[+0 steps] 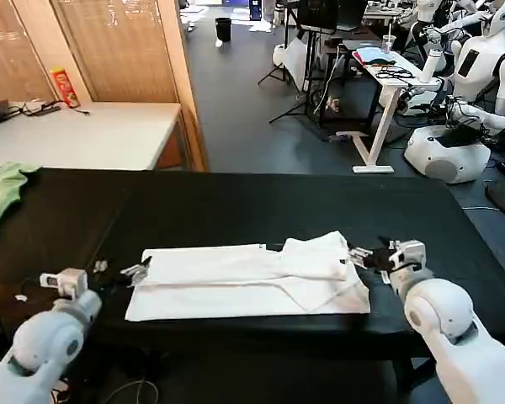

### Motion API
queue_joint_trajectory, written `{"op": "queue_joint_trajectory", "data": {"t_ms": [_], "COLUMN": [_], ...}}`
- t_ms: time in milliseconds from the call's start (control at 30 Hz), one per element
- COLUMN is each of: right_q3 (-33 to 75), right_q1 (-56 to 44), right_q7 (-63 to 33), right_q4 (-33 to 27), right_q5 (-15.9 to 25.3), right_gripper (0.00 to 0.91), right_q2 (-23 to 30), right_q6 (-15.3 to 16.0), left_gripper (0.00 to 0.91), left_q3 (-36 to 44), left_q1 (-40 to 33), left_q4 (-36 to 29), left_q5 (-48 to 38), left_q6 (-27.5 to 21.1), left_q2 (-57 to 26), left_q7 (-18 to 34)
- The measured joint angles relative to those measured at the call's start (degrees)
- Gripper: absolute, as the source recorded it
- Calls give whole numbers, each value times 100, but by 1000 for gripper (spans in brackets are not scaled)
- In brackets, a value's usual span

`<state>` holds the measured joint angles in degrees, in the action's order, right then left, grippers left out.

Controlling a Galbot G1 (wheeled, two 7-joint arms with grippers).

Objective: Fold and organize the clothes.

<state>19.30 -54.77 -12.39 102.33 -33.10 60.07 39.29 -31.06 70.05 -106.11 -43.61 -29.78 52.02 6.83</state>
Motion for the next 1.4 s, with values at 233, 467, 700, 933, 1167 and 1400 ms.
{"op": "queue_joint_trajectory", "data": {"t_ms": [233,467,700,933,1167,1400], "right_q3": [-156,-184,-153,4,152,297], "right_q1": [183,243,211,-23,-233,-421], "right_q7": [54,141,254,-7,184,290], "right_q4": [-518,-759,-870,-727,-468,-31], "right_q5": [182,327,612,1046,920,653], "right_gripper": [858,683,59,59,878,878], "right_q2": [414,675,836,1101,1158,881], "right_q6": [-126,-244,-447,-755,-665,-619], "left_gripper": [878,166,0,0,878,878], "left_q3": [100,140,164,300,361,227], "left_q1": [-202,-256,-311,-436,-477,-370], "left_q4": [418,535,682,865,880,713], "left_q5": [-129,-229,-219,466,979,1027], "left_q6": [-91,-151,-118,312,385,430], "left_q2": [146,224,326,405,431,255], "left_q7": [-143,-302,-318,-518,-513,-488]}}
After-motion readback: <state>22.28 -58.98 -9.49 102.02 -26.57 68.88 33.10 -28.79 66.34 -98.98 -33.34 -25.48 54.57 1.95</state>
